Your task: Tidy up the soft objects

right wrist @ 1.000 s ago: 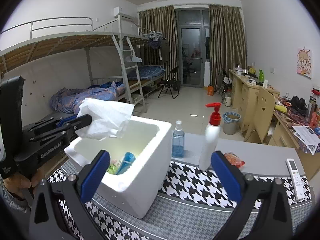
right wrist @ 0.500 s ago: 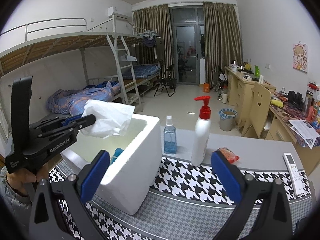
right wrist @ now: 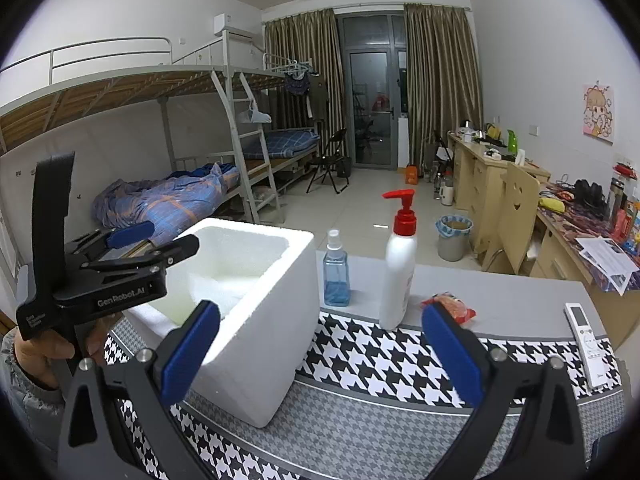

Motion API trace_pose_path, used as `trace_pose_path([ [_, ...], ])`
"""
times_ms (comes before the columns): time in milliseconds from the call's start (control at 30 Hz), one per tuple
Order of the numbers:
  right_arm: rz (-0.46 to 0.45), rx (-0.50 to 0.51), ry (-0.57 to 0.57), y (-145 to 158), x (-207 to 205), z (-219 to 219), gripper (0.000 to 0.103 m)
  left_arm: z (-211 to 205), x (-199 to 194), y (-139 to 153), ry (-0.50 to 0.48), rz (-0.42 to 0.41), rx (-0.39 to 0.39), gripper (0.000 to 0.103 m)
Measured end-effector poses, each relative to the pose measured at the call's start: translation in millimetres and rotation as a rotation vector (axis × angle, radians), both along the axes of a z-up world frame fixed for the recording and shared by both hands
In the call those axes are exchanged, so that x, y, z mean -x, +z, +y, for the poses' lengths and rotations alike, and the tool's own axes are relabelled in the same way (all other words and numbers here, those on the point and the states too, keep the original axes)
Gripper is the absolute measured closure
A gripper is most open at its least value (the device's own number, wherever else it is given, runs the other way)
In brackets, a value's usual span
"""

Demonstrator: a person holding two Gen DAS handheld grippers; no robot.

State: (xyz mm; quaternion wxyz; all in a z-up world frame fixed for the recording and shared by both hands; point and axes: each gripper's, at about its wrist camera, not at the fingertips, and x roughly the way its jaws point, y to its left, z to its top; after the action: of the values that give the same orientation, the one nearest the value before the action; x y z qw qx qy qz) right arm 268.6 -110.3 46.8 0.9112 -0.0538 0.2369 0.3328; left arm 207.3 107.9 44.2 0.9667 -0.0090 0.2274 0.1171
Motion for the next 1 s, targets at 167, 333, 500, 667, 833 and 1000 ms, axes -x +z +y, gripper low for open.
trace_pose_path([
  [167, -0.004, 0.0, -0.001, 1.9, 1.5, -0.5, 0.001, -1.9, 4.7, 2.2, -0.006, -0.014, 0.003, 0.017],
  [333, -0.009, -0.004, -0.004, 3.4, 4.7, -4.0, 0.001, -5.0, 11.3, 7.2, 0.001, -0.04, 0.0, 0.011],
  [500, -0.016, -0.012, -0.008, 6.0, 9.4, -7.8, 0.001, -10.5, 17.1, 11.2, 0.001, -0.054, -0.012, 0.008],
  [667, -0.029, -0.013, -0.011, 8.9, 16.9, -11.2, 0.001, -17.1, 27.4, 15.9, -0.003, -0.081, -0.017, 0.004],
  [833, -0.035, -0.021, -0.023, 12.6, 23.3, -16.2, 0.001, -26.4, 40.9, 21.4, -0.002, -0.104, -0.043, 0.002],
  [1000, -0.052, -0.015, -0.02, 14.9, 32.8, -17.8, 0.001, -30.9, 52.5, 24.8, 0.003, -0.124, -0.049, 0.001],
])
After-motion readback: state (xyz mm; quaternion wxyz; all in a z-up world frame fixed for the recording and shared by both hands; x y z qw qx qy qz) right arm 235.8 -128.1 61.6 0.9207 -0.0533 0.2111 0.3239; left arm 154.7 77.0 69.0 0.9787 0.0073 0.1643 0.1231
